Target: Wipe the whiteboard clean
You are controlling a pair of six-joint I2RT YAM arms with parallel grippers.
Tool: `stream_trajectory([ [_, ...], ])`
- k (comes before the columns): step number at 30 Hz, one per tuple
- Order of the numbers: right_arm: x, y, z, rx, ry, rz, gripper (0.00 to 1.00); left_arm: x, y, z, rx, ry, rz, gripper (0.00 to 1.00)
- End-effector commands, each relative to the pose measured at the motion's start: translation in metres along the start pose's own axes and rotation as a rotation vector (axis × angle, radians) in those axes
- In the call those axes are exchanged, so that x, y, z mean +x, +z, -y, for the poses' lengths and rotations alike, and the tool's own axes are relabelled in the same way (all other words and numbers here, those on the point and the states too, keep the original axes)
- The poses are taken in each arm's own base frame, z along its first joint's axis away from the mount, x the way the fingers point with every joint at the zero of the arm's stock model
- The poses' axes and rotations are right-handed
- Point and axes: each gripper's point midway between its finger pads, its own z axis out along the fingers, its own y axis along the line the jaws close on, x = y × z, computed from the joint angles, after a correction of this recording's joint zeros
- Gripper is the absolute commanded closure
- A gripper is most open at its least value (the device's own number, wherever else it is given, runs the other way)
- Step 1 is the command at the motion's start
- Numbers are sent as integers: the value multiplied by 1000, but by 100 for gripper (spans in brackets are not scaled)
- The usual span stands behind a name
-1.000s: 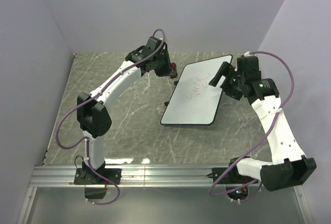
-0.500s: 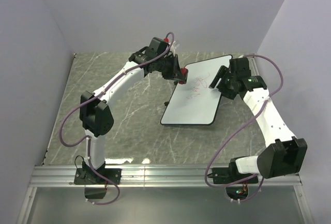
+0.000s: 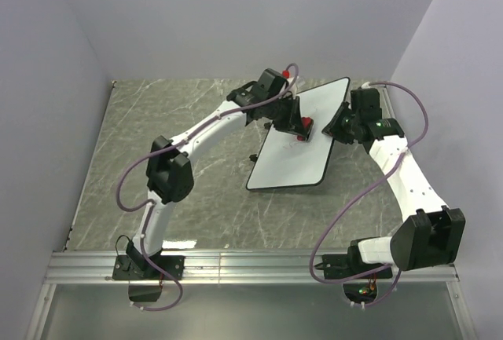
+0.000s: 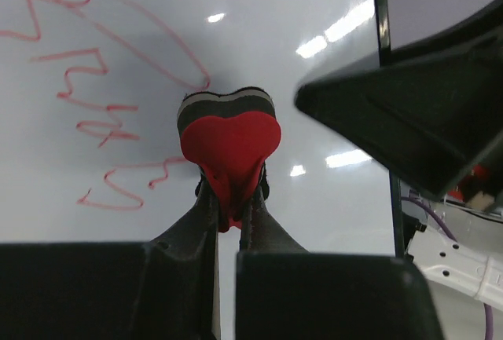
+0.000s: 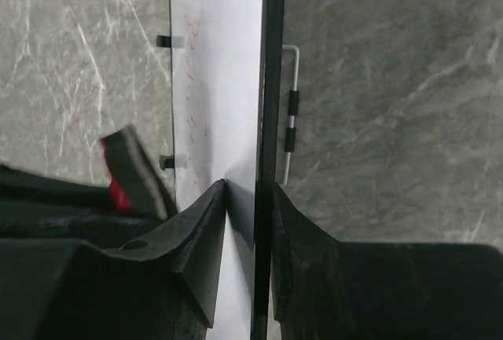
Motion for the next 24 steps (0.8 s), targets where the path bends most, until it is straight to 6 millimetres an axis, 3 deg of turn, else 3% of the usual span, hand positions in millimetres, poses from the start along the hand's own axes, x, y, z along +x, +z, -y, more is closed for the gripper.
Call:
stream_trajectory([
  [1,11,8,6,-3,-66,-21,79,-33,4,14,40,54,89,100],
  [4,22,14,11,1,-75,-59,100,-32,17,9,61,57,73,100],
  [8,35,14,11,-25,-82,-99,100,-19,37,-11,41,58,21,100],
  [11,46,12,6,-68,-82,-134,100,-1,49,-48,-38,65,-48,100],
  [13,51,8,1,-100,-90,-153,100,13,55,-85,-122,73,-101,100],
  [16,60,-6,-16,-194,-129,-179,100,40,53,-134,-259,86,-201,100],
  [18,66,-16,-30,-265,-163,-195,100,56,48,-152,-300,92,-264,100],
  [20,69,-20,-36,-289,-187,-203,100,71,46,-152,-273,93,-311,100],
  [23,72,-20,-44,-318,-205,-224,100,76,40,-123,-182,133,-326,100],
  [24,71,-21,-51,-342,-212,-228,100,80,38,-105,-150,166,-336,100],
])
